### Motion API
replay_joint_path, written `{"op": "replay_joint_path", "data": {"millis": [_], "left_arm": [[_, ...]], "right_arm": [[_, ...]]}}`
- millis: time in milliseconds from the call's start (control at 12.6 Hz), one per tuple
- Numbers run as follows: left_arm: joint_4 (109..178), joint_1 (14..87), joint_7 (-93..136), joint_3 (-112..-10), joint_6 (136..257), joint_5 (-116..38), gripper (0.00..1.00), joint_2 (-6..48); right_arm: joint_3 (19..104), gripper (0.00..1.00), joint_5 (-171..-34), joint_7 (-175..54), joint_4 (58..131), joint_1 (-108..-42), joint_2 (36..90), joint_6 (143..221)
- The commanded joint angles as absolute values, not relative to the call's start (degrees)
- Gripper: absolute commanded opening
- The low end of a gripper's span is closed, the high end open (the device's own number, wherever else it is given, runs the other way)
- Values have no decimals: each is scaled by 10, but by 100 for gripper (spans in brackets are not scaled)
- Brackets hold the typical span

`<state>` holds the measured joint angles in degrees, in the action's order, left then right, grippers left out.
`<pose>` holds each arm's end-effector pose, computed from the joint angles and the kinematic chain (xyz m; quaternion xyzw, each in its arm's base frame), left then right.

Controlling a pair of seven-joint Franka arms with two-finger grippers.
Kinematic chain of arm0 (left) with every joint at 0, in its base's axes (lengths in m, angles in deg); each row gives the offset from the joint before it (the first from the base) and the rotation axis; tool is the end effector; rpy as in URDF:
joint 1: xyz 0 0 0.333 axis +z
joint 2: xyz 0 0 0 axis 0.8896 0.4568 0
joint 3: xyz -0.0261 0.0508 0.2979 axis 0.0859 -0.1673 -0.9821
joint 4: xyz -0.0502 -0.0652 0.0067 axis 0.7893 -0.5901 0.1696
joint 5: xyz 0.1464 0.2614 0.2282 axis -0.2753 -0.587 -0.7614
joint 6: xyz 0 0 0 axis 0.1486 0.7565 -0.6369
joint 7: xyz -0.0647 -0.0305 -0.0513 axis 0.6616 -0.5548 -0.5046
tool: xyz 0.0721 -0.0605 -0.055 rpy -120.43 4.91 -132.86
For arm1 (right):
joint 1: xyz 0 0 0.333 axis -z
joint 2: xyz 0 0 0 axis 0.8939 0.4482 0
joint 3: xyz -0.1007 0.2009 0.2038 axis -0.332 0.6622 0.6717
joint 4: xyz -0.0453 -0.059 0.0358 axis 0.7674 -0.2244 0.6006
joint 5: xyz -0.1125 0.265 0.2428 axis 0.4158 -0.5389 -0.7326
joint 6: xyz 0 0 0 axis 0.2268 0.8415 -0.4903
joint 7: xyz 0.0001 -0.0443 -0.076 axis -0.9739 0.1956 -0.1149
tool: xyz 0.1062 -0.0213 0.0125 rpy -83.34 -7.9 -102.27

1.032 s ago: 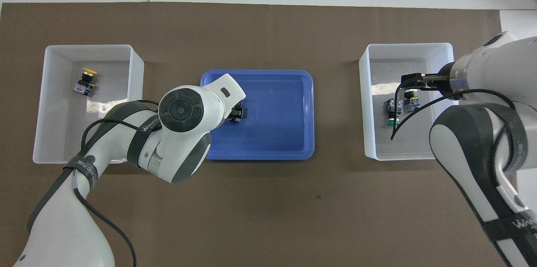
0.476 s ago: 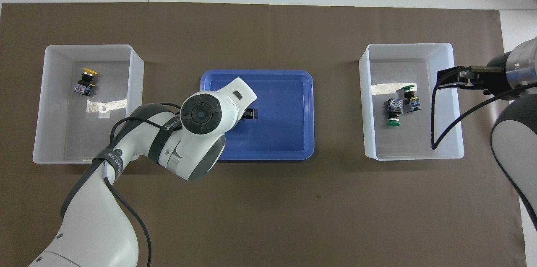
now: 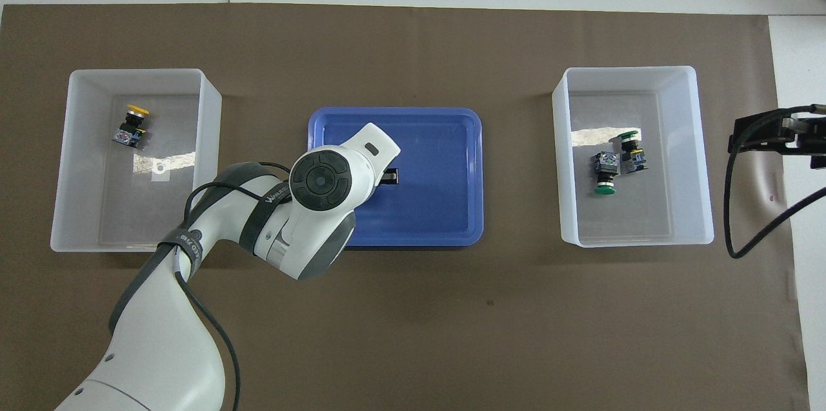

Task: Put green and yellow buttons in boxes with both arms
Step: 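Carry the yellow button to the left box with the left gripper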

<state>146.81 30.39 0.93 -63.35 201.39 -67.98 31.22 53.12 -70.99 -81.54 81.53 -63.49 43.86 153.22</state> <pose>0.5144 -0.3395 0.3104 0.9954 -0.0036 0.0882 0.0369 0.5147 -0.0106 0.6375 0.9923 -0.1230 0.0148 0.0065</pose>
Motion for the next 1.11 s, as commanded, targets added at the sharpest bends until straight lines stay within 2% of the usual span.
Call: {"op": "replay_joint_path", "data": {"millis": [0,317,476,635,794,1032], "left_arm": [[1472,305,5,-643,1989,-672,0,268],[1472,367,27,-645,1883,-673,0,177],[1470,417,102,-645,1852,-673,0,153],[1469,479,177,-645,1865,-673,0,151],[1476,531,278,-643,1929,-672,0,158],[1477,581,324,-643,1983,-672,0,177]], "right_arm": [[534,100,-722,-816,831,-630,426,1534],[534,100,-723,-798,831,-626,426,1534],[535,100,-722,-798,832,-626,426,1533],[533,100,-723,-799,831,-631,427,1534],[532,100,-722,-794,825,-626,434,1534],[513,100,-723,-773,825,-635,435,1535]]}}
